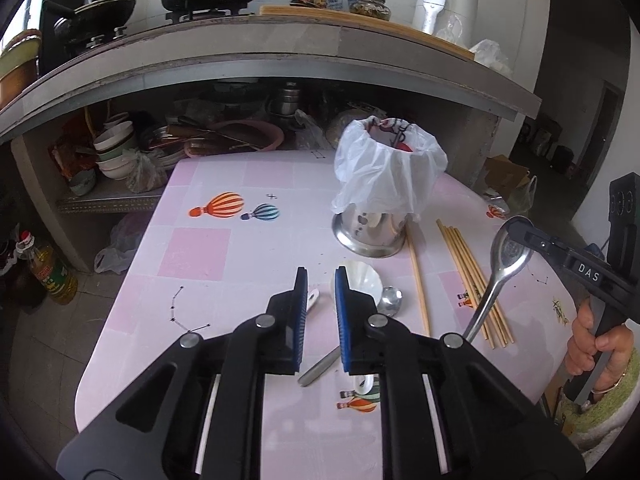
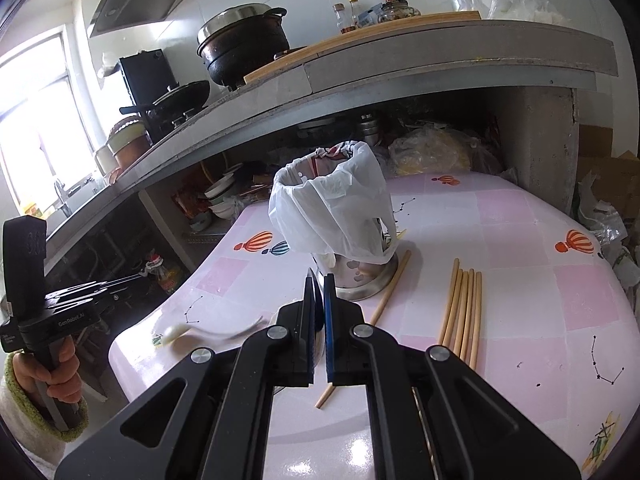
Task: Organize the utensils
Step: 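Lift the white ladle with the left tool and carry it up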
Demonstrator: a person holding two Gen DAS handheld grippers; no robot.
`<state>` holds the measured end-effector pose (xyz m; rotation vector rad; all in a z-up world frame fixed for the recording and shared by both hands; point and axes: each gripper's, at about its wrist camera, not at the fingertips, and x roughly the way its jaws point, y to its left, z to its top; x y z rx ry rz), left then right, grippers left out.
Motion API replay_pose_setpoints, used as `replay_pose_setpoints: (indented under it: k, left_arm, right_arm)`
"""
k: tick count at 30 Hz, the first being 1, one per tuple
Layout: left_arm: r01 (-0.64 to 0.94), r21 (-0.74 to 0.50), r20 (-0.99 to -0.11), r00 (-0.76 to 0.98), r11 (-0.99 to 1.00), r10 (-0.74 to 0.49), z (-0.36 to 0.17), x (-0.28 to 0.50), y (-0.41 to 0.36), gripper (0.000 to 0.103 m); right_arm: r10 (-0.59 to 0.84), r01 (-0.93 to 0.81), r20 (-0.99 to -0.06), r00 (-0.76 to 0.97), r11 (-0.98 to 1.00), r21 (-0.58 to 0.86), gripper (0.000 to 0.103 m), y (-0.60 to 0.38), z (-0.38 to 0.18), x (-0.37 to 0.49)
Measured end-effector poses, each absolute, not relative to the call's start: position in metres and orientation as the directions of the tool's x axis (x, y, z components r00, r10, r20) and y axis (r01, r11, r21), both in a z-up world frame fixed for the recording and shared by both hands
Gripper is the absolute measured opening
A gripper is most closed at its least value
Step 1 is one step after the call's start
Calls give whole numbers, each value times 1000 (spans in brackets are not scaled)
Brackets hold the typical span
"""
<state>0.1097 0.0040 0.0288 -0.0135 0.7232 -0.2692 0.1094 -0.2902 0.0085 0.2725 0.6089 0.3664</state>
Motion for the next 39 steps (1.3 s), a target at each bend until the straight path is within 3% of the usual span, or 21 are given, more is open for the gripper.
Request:
replay_pose_setpoints:
  k: [3,6,16,24,32,39]
  left_arm:
    - [185,-106,-667,716,977,-208,21,104,20,36]
    - [125,-127,-698,694,984,-178,6,102,36,44]
    - [12,-155,-754,644,988,-126,-39,119,73,49]
    - [7,-163,-752,646,987,-129,-43,147,81,51]
    - [18,-221,-736,653,975,-179,-29,214,79,61]
    - [-5,-295,-761,606,956,-231,-35,282,74,61]
  right_arm:
    - [419,-255,-506,754,897,362,4,-290,6,111]
    - [423,-254,-514,746,895,367,4,-288,2,113]
    - [431,-251,-541,722,892,377,4,-284,-5,121]
    - [422,-236,-560,713,897,375,4,-283,-9,129]
    - [428,-235,-576,696,894,381,4,-280,-16,137]
    - [438,-229,-587,681,888,398,4,-282,-22,145]
